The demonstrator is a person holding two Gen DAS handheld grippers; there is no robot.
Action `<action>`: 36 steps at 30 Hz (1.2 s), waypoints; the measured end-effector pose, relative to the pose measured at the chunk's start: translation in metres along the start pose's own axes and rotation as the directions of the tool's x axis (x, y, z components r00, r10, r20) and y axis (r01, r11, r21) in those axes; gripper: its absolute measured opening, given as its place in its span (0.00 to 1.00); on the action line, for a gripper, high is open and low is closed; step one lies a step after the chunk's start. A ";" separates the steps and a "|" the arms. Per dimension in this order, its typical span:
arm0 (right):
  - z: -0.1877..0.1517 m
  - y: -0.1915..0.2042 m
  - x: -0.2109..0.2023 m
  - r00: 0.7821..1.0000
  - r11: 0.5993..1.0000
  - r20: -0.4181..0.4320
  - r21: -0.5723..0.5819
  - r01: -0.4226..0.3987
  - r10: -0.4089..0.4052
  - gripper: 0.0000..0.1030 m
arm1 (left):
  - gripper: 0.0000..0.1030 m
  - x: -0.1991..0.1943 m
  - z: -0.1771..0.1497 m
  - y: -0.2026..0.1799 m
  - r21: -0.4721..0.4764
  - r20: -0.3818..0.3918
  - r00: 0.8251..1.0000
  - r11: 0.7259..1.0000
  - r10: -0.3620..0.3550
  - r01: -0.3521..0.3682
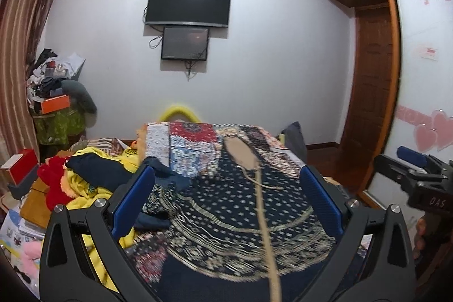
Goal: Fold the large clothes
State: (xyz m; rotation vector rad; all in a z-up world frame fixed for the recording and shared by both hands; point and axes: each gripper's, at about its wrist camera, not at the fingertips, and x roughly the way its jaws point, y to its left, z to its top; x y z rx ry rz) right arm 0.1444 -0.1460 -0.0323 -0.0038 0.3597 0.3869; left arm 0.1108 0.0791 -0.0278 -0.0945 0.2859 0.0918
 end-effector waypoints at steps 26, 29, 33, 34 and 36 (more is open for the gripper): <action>-0.079 -0.005 0.269 0.842 0.993 -0.537 -0.118 -0.010 -0.055 0.98 | 0.84 0.261 -0.140 0.265 -0.444 -0.553 0.826 0.877 -0.108 -0.183; -0.086 -0.006 0.279 0.826 0.994 -0.563 -0.103 -0.030 -0.033 0.98 | 0.69 0.279 -0.147 0.279 -0.496 -0.545 0.826 0.851 -0.147 -0.176; -0.092 -0.008 0.286 0.813 0.995 -0.583 -0.089 -0.043 -0.017 0.98 | 0.61 0.297 -0.144 0.293 -0.496 -0.531 0.840 0.845 -0.112 -0.200; -0.092 -0.009 0.287 0.810 0.995 -0.587 -0.086 -0.045 -0.014 0.98 | 0.59 0.304 -0.142 0.298 -0.473 -0.538 0.839 0.852 -0.077 -0.225; -0.095 -0.010 0.289 0.805 0.996 -0.593 -0.072 -0.050 -0.003 0.98 | 0.48 0.314 -0.142 0.302 -0.446 -0.560 0.828 0.855 -0.036 -0.265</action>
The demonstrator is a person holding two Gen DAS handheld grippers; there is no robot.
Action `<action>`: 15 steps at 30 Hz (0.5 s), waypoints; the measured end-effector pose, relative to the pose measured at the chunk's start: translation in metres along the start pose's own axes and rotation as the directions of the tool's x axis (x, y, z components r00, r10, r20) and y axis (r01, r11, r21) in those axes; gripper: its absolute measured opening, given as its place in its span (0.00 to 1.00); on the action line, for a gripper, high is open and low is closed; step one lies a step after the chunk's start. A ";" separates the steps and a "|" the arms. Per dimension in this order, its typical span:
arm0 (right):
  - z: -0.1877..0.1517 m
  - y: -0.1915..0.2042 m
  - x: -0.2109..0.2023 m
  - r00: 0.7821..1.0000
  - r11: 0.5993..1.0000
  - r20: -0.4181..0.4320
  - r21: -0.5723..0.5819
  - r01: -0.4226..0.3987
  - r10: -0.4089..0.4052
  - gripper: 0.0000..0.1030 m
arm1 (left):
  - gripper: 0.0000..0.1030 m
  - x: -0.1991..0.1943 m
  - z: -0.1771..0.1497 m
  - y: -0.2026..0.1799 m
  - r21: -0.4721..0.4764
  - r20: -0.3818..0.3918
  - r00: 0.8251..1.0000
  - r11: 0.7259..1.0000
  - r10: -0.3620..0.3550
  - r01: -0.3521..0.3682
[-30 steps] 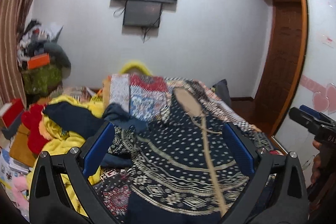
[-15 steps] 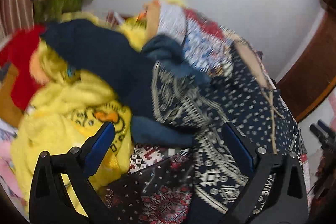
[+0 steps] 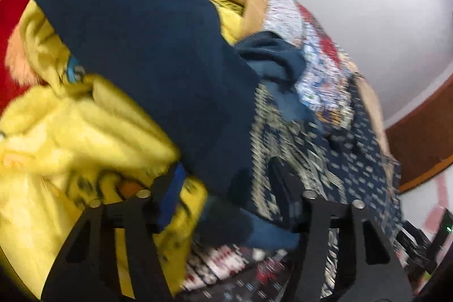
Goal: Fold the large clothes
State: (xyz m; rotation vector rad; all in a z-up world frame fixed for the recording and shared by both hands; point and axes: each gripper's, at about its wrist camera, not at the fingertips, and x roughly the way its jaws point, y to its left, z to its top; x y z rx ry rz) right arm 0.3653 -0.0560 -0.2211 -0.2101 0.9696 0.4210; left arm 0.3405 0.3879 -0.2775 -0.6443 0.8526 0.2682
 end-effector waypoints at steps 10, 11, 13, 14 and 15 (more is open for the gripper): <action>0.004 -0.006 -0.005 1.000 0.999 0.001 0.028 -0.023 0.023 0.98 | 0.06 0.000 0.012 -0.018 0.059 0.048 0.985 0.984 0.164 -0.167; 0.004 -0.007 -0.008 1.000 0.999 0.006 0.029 -0.024 0.024 0.98 | 0.05 -0.007 0.012 -0.026 0.076 0.071 0.984 0.983 0.164 -0.170; 0.004 -0.009 -0.015 1.000 0.999 0.022 0.031 -0.023 0.022 0.98 | 0.05 -0.024 0.014 -0.051 0.134 0.144 0.973 0.971 0.179 -0.198; 0.003 -0.011 -0.019 0.999 0.999 0.031 0.034 -0.023 0.022 0.98 | 0.05 -0.033 0.015 -0.063 0.162 0.177 0.968 0.965 0.178 -0.207; 0.003 -0.013 -0.024 0.999 0.999 0.039 0.040 -0.026 0.024 0.98 | 0.05 -0.040 0.016 -0.075 0.187 0.206 0.963 0.959 0.172 -0.211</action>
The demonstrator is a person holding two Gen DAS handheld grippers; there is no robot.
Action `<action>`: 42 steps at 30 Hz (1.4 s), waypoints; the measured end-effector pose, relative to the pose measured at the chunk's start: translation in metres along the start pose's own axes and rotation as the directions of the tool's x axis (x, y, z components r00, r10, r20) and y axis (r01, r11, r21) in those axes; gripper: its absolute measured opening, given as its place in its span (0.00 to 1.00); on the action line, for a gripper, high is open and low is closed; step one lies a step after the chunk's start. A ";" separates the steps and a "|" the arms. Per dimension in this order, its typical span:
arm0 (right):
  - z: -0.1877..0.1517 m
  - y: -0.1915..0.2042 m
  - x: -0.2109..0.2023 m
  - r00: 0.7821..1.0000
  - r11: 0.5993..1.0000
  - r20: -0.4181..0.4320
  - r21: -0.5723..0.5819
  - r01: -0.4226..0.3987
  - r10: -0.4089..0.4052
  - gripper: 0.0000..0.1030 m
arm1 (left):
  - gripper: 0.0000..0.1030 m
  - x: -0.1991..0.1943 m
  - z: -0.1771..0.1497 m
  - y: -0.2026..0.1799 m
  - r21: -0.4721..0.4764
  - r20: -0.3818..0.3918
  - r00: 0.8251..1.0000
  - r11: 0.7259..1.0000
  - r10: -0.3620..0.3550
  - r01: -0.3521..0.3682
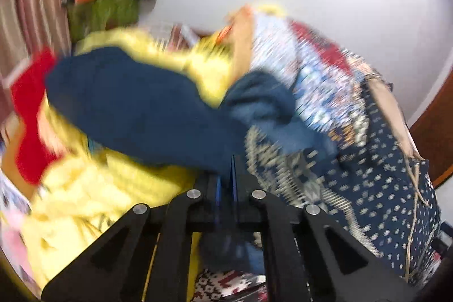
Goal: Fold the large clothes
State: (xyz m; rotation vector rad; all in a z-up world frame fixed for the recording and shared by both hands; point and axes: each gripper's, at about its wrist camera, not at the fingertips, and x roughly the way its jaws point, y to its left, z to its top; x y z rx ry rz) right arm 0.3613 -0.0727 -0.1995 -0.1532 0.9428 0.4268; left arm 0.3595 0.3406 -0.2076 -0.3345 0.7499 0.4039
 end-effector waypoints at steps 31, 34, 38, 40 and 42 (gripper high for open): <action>-0.038 -0.068 -0.070 0.997 0.998 0.045 0.018 0.062 -0.063 0.98 | 0.25 0.009 -0.125 -0.243 0.257 -0.446 0.854 0.876 -0.267 0.408; -0.035 -0.063 -0.066 0.997 0.998 0.040 -0.002 0.066 -0.066 0.98 | 0.45 -0.010 -0.115 -0.223 0.228 -0.416 0.857 0.877 -0.305 0.424; -0.028 -0.056 -0.056 0.997 0.998 0.033 -0.011 0.064 -0.064 0.98 | 0.68 -0.033 -0.089 -0.184 0.190 -0.337 0.888 0.901 -0.313 0.390; -0.025 -0.052 -0.051 0.998 0.998 0.025 -0.005 0.058 -0.058 0.98 | 0.82 -0.036 -0.075 -0.155 0.145 -0.289 0.917 0.934 -0.275 0.326; -0.020 -0.048 -0.044 0.999 0.999 0.015 0.002 0.044 -0.044 0.98 | 0.86 -0.032 -0.065 -0.128 0.079 -0.255 0.932 0.955 -0.257 0.285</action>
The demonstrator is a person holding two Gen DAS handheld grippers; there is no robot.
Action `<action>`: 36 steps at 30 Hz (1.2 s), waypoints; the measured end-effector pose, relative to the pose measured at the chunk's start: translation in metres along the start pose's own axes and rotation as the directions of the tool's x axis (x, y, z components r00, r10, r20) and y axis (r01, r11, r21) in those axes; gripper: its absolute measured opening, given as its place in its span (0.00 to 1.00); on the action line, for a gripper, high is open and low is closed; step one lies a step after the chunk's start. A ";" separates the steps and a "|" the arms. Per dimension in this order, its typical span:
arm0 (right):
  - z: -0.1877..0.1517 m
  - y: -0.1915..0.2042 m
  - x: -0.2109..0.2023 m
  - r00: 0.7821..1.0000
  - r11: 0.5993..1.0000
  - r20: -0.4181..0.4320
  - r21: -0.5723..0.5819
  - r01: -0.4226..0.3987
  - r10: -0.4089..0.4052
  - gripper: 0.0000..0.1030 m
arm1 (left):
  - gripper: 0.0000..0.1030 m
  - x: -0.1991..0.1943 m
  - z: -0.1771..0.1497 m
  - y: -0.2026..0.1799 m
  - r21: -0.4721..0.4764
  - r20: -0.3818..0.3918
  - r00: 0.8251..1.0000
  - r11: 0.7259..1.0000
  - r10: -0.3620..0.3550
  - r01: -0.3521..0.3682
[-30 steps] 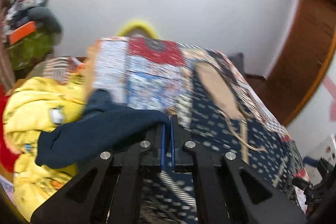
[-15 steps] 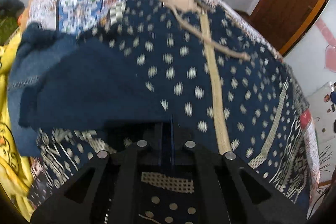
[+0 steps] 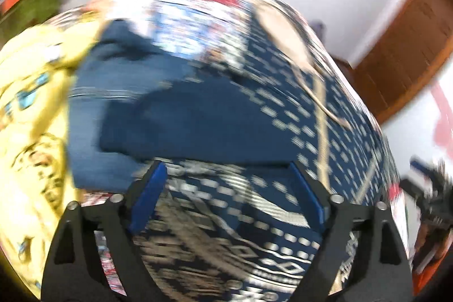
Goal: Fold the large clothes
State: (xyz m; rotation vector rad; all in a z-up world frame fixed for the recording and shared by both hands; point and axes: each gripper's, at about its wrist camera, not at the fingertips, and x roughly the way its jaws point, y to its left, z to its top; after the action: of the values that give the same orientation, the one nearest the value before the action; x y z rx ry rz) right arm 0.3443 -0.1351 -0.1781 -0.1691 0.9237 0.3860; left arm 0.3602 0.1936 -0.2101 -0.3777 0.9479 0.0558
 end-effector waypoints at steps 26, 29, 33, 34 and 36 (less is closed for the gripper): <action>0.003 0.010 0.021 0.999 1.000 -0.025 -0.016 0.024 -0.024 0.98 | 0.08 0.062 0.041 0.084 -0.180 -0.012 0.991 0.975 0.131 -0.131; -0.002 -0.001 0.013 1.000 1.000 -0.011 0.002 0.029 -0.029 0.98 | 0.08 0.043 0.057 0.046 -0.075 0.054 0.985 0.984 0.163 -0.159; -0.007 -0.021 0.003 1.000 0.999 0.004 0.031 0.029 -0.029 0.98 | 0.07 0.010 0.078 -0.016 0.029 0.146 0.985 0.995 0.093 -0.098; -0.008 -0.026 0.001 0.999 0.999 0.008 0.034 0.033 -0.033 0.98 | 0.07 0.003 0.081 -0.036 0.059 0.162 0.985 0.996 0.061 -0.071; -0.010 -0.037 -0.004 0.999 0.998 0.014 0.043 0.046 -0.047 0.98 | 0.07 -0.007 0.085 -0.084 0.131 0.187 0.982 0.991 -0.005 -0.020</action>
State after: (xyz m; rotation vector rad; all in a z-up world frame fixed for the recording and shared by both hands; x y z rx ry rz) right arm 0.3493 -0.1728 -0.1821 -0.1482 0.9109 0.3237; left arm 0.4406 0.1445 -0.1358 -0.2414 0.7623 0.0340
